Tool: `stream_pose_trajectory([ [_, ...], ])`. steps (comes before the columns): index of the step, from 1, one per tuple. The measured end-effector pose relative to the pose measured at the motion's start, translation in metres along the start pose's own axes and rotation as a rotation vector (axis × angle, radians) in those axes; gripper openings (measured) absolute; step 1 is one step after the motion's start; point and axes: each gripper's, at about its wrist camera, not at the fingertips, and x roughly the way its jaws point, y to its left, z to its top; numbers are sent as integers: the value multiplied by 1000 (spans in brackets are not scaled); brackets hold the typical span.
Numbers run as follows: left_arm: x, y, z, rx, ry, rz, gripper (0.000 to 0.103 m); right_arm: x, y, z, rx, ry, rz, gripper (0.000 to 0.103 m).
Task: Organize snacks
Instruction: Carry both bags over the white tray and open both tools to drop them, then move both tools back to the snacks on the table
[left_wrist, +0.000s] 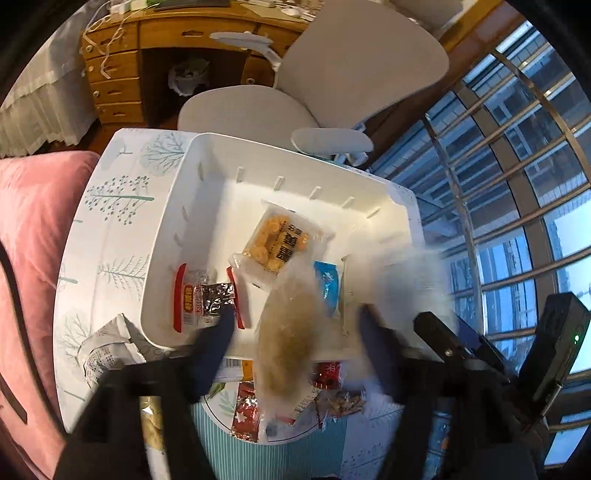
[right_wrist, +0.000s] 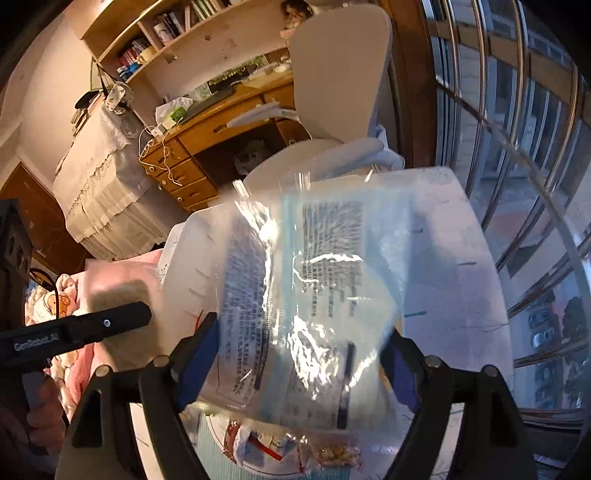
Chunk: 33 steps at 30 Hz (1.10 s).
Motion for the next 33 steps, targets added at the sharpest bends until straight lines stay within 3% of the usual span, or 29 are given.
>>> stream_pose_trajectory([
  [3,-1,-2,0,13,-3,5,71,1,-4,1,20,1,-9,97],
  [17,-29,1,-30,70,35,-30,71,-31,-2,-19,99,-28,-44,98],
  [33,-85,54,-100,146,52,-66,72,-79,41,-109,134,-90,-138,98],
])
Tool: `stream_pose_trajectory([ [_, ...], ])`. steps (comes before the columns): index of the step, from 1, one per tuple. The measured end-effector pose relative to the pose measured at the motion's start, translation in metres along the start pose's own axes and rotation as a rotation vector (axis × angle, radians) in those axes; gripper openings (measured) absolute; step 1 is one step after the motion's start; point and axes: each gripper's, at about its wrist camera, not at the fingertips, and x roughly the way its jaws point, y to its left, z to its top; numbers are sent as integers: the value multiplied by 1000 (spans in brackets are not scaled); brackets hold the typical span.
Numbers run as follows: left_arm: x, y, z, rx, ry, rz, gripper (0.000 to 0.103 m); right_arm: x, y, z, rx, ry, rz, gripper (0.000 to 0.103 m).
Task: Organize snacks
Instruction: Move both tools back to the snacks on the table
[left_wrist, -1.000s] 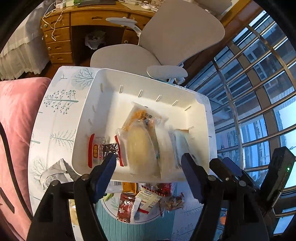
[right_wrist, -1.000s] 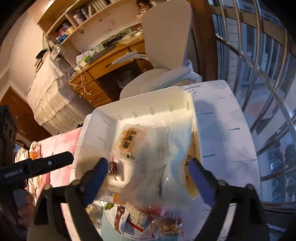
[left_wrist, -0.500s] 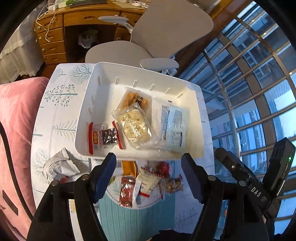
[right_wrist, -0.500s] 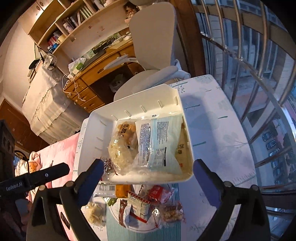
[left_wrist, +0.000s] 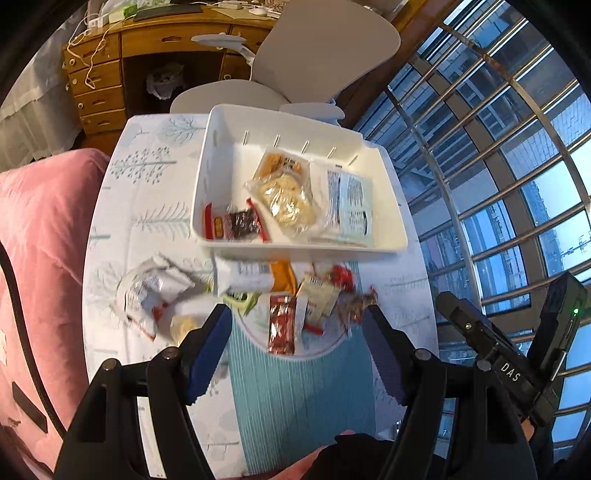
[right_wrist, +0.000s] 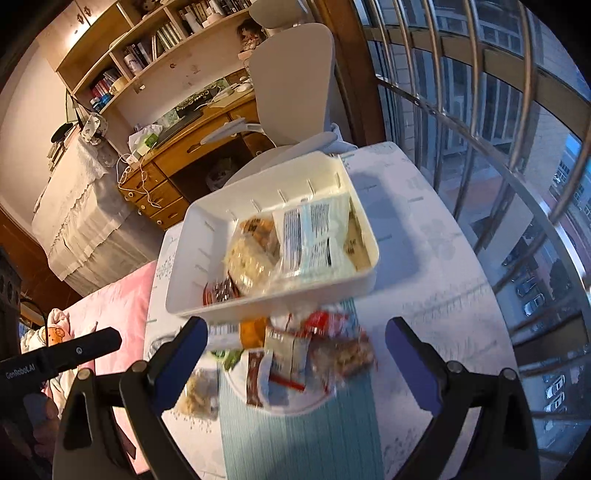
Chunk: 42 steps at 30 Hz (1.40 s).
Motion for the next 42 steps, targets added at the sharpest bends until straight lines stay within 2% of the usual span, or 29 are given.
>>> stream_pose_trajectory([
  [11,4,14,-57,30,66,-75,72,-13,7,-66,64,6,-86,98],
  [15,8,16,-74,56,71,-76,72,-15,7,-86,71,10,-106,98],
  [21,21,19,-86,47,92,-77,72,-14,5,-106,20,15,-159,98],
  [24,31,15,-88,62,118,-71,76,-12,3,-110,1,20,-174,98],
  [27,42,12,-90,49,124,-69,77,-8,0,-114,-16,27,-184,98],
  [33,66,5,-89,-32,131,-18,77,11,0,-115,-165,83,-184,98],
  [36,75,1,-86,-79,110,-3,81,21,-2,-113,-244,106,-158,98],
  [42,100,-8,-79,-178,77,70,82,41,-12,-100,-402,151,-107,97],
])
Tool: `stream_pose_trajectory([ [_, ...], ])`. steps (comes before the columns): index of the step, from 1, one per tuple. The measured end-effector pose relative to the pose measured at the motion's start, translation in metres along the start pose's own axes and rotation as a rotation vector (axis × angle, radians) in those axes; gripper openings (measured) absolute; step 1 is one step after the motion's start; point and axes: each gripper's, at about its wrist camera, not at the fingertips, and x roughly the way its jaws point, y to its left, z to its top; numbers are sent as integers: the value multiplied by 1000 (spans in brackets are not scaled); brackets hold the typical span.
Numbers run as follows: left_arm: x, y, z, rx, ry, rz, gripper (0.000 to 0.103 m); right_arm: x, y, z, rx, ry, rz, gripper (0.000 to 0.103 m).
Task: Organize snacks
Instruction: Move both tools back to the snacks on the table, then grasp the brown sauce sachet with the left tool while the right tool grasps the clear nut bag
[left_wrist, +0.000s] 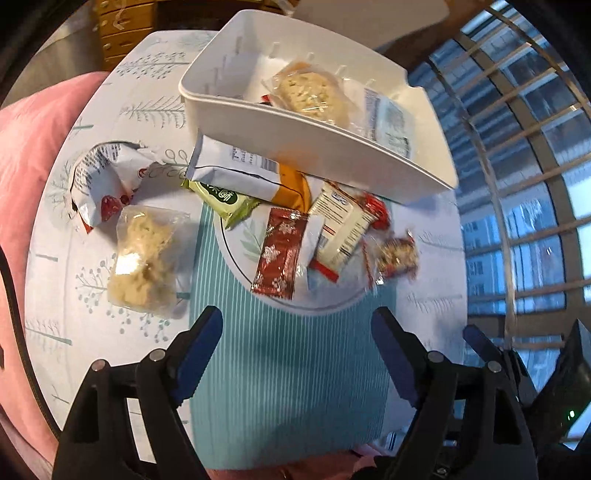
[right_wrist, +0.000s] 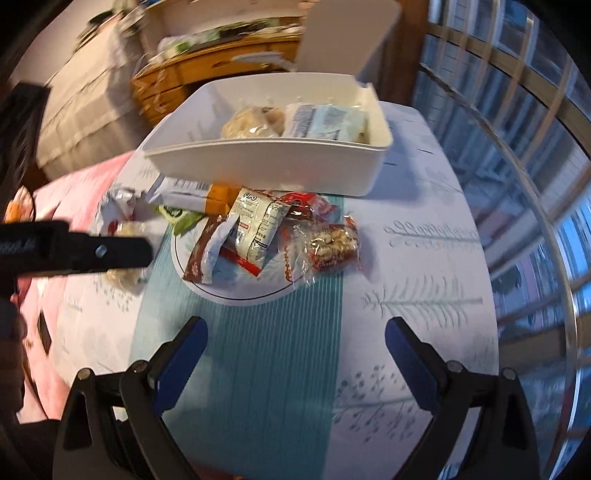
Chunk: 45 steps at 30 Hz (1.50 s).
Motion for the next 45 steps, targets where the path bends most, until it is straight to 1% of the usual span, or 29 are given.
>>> stream_pose_trajectory([
  [5,23,-3,7,-86,-24,66,83,17,-20,11,-71,6,28,97],
  [12,51,-4,20,-144,-37,150,83,49,-37,20,-142,18,61,96],
  [18,71,-5,28,-156,-32,195,83,72,-35,23,-201,13,84,93],
  [22,82,-4,31,-172,-35,214,82,84,-29,24,-271,-2,78,93],
  [25,89,-6,36,-170,-36,224,80,90,-27,27,-300,-20,75,93],
  [28,101,-10,40,-170,-19,228,69,99,-29,29,-312,-21,64,91],
  [31,107,-11,42,-157,-20,242,65,108,-33,31,-308,1,66,85],
  [33,109,-14,45,-148,-25,253,56,109,-33,31,-309,3,82,84],
  [34,110,-15,47,-146,-25,259,51,109,-33,30,-314,-1,88,83],
  [36,110,-16,52,-138,-23,265,43,109,-32,30,-326,-4,105,78],
  [38,112,-18,55,-129,-11,257,41,110,-33,31,-339,-5,134,67],
  [39,112,-19,56,-130,-11,248,38,109,-32,31,-347,-5,148,64],
  [40,113,-20,57,-131,-11,239,38,107,-29,29,-355,-6,156,58],
  [45,117,-27,64,-133,2,249,37,108,-30,28,-363,-1,169,57],
])
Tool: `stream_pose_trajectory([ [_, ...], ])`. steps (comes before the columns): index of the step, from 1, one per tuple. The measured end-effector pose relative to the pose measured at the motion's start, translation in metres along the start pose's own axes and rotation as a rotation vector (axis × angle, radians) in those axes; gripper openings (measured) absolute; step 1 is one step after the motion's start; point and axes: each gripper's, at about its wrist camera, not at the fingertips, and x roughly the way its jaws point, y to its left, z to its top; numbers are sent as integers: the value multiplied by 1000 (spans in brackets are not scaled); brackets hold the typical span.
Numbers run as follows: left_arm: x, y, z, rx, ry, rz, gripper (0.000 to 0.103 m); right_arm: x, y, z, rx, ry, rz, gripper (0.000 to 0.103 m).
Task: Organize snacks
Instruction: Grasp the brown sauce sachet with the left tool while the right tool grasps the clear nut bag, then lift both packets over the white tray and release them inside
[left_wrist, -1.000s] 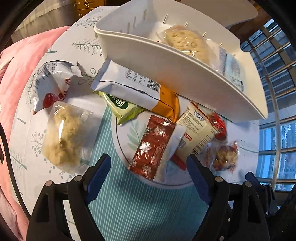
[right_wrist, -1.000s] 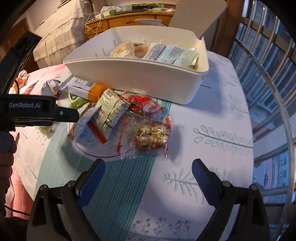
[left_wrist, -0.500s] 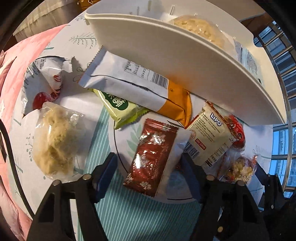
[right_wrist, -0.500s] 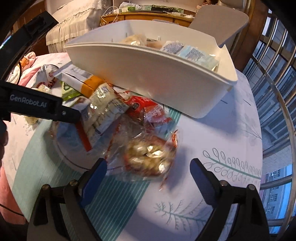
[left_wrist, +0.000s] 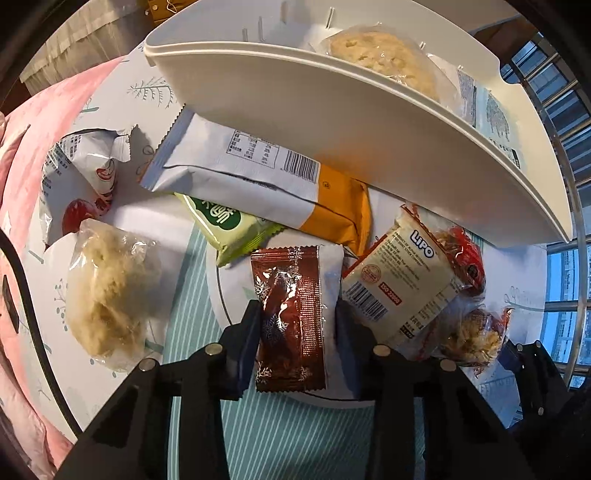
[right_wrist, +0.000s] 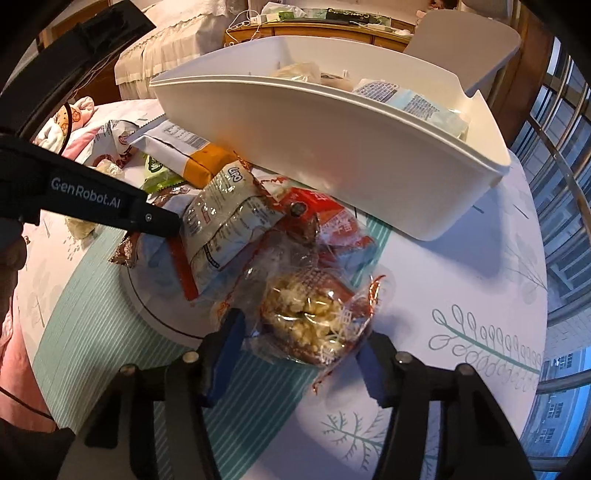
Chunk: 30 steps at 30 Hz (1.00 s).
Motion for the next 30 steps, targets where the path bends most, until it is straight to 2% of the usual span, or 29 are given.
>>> stream_pose_trajectory([
  [6,-8,-8,-3,12,24,3,36,-5,-8,-1,31,12,-2,55],
  [12,-29,-13,-5,1,-10,-19,36,-19,-16,-4,52,7,-5,45],
  [21,-71,-18,2,52,-55,-39,36,-42,-22,-1,112,-17,-46,44],
  [30,-114,12,16,120,-97,-51,36,-79,-30,13,180,-98,-125,44],
])
